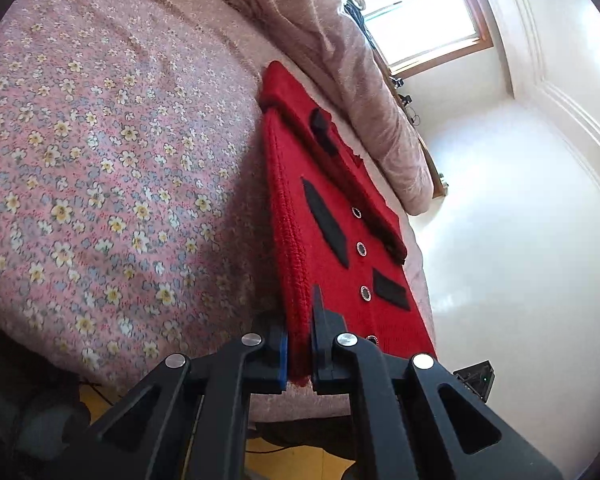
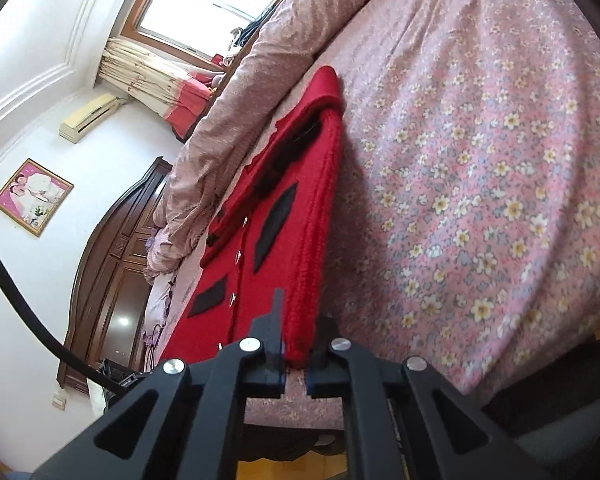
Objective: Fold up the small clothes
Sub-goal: 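Lift the held hem with both tools and fold it over toward the collar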
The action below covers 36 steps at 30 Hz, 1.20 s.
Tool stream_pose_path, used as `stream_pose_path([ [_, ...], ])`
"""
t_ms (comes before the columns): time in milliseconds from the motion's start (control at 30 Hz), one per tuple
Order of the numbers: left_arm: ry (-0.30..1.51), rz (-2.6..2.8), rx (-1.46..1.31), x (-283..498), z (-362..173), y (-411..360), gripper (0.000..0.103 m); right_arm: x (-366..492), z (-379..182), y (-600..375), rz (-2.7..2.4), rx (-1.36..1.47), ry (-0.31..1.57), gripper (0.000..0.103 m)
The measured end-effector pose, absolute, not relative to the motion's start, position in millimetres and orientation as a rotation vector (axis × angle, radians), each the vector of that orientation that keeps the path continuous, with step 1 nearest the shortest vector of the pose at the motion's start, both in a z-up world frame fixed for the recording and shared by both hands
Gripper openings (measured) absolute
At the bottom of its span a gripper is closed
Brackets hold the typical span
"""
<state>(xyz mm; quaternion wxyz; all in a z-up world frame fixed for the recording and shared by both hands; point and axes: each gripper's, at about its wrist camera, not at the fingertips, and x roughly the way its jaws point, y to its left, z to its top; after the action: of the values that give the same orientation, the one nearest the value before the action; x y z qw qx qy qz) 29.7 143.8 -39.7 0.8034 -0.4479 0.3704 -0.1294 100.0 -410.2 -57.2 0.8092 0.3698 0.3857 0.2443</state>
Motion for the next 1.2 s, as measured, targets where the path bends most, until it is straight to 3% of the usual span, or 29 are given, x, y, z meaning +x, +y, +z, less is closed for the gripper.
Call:
stream_pose_path([
  [500,0.827,-0.256,-0.848,33,-32,137,0.001,87,-59,-416,0.495,0.756,0.874,0.006],
  [733,0.777,-0.279,-0.868,63,2,141,0.001,110,-13,-406,0.545,0.744,0.799,0.006],
  [1067,0.66,-0.346,-0.869,180,79,150,0.001,212,72,-384,0.618,0.707,0.69,0.007],
  [1200,0.624,-0.334,-0.9,245,84,165,0.001,280,90,-375,0.623,0.703,0.666,0.007],
])
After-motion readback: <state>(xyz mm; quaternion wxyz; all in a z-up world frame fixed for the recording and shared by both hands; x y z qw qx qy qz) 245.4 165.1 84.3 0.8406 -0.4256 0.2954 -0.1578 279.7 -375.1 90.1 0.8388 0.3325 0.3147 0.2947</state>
